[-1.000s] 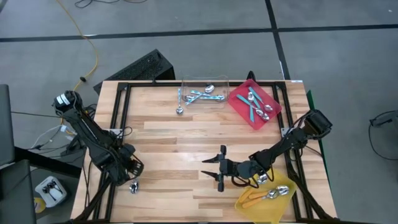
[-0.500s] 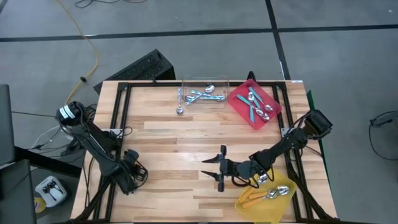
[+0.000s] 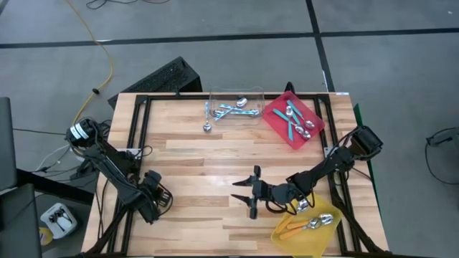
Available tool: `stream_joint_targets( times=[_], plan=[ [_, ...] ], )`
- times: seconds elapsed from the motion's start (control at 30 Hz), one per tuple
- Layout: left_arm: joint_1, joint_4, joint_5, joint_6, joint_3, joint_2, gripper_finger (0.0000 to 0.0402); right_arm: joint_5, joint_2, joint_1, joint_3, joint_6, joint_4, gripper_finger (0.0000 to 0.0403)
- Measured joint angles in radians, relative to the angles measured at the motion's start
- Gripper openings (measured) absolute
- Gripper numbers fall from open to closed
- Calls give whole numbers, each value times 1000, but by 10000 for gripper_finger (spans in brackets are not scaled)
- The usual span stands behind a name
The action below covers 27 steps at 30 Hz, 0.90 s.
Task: Sort silverware by color (type)
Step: Put the orange spoon into the yellow bin
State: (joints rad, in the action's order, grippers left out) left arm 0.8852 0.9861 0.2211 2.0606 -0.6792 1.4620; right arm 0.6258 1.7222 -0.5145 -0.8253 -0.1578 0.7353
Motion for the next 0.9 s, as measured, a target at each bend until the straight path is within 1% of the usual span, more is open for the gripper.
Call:
stream_joint_targets(
  times=[0.23,0.37,0.5,0.6,0.7,0.8,0.9],
  plan=[
    [0,-27,15,-35,0,-1,121,0,0,-1,0,0,0,207],
    [0,-82,31,-102,-1,-1,121,0,0,-1,0,0,-1,207],
    [0,-93,30,-83,3,-2,121,0,0,0,0,3,-2,207],
    [1,-131,9,-40,38,-6,121,0,0,0,0,5,-2,207],
    [1,-173,-5,-32,71,-11,119,0,0,0,0,5,-3,207],
    [2,-176,-4,-37,77,-12,95,0,0,0,0,5,-2,207],
    [2,-175,-4,-49,77,-12,46,0,0,0,0,6,-3,207]
  ],
)
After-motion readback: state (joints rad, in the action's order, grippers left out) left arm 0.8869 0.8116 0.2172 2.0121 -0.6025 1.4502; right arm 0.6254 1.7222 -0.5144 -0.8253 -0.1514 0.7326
